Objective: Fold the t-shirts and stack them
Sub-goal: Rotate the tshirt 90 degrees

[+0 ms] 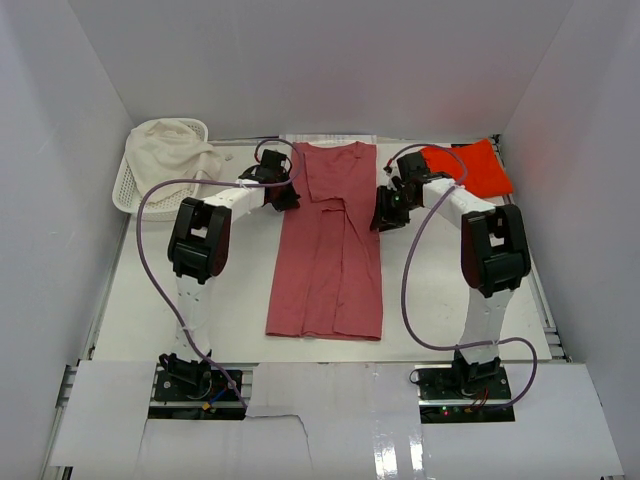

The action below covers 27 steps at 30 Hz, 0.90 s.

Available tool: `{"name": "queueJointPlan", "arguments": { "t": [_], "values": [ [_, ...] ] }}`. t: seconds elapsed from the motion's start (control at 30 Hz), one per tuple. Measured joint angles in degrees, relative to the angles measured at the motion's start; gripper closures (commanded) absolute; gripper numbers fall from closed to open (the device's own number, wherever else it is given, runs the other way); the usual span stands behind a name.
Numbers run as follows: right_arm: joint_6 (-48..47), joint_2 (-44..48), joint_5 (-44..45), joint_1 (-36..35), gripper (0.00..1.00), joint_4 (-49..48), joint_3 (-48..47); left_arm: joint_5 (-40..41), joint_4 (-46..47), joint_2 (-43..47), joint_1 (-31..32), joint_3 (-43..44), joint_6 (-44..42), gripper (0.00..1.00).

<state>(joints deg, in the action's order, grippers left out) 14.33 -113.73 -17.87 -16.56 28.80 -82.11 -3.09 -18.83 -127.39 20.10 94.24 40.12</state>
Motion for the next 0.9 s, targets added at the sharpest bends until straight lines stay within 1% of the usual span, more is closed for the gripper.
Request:
{"name": "queueJointPlan", "arguments": {
  "t": [0.17,0.27,0.3,0.37,0.4,0.5,0.63,0.77,0.83,0.9],
  "values": [
    [-0.76,8.07,1.44,-0.63,0.62,2.4,0.28,-0.9,-2.62,2.67,0.48,-1.73,0.02,1.0],
    [-1.38,13.16,3.8,-3.02,0.64,4.15,0.72,-1.27,-5.01,5.46,1.03,-1.84,-0.04,0.93],
    [-1.33,14.8,4.85,-4.66,0.65,4.48,1.55,-1.36,-5.68,6.58,1.09,-1.73,-0.15,0.9],
    [-1.18,17.4,6.16,-8.79,0.64,4.72,4.15,-1.44,-7.5,8.13,1.16,-0.35,-0.63,0.88],
    [-0.83,18.45,6.8,-11.26,0.64,4.81,6.05,-1.42,-8.17,8.37,1.29,1.18,-0.96,0.84],
    [1.03,19.91,8.37,-18.1,0.63,5.07,12.55,-1.38,-9.97,7.67,1.42,7.28,-2.01,0.83],
    [4.87,19.96,10.91,-24.44,0.6,6.19,19.1,-1.36,-10.51,3.74,1.4,18.84,-3.28,0.83],
    [8.55,20.02,14.45,-29.16,0.6,7.15,20.17,-2.34,-8.74,-4.0,1.01,29.7,-3.61,0.84],
    [10.23,20.04,16.37,-31.45,0.6,7.15,19.89,-3.26,-7.3,-8.37,0.94,32.65,-3.34,0.84],
    [11.82,19.96,18.03,-33.44,0.6,7.45,19.39,-4.28,-6.56,-12.07,0.79,33.2,-3.02,0.84]
  ]
}}
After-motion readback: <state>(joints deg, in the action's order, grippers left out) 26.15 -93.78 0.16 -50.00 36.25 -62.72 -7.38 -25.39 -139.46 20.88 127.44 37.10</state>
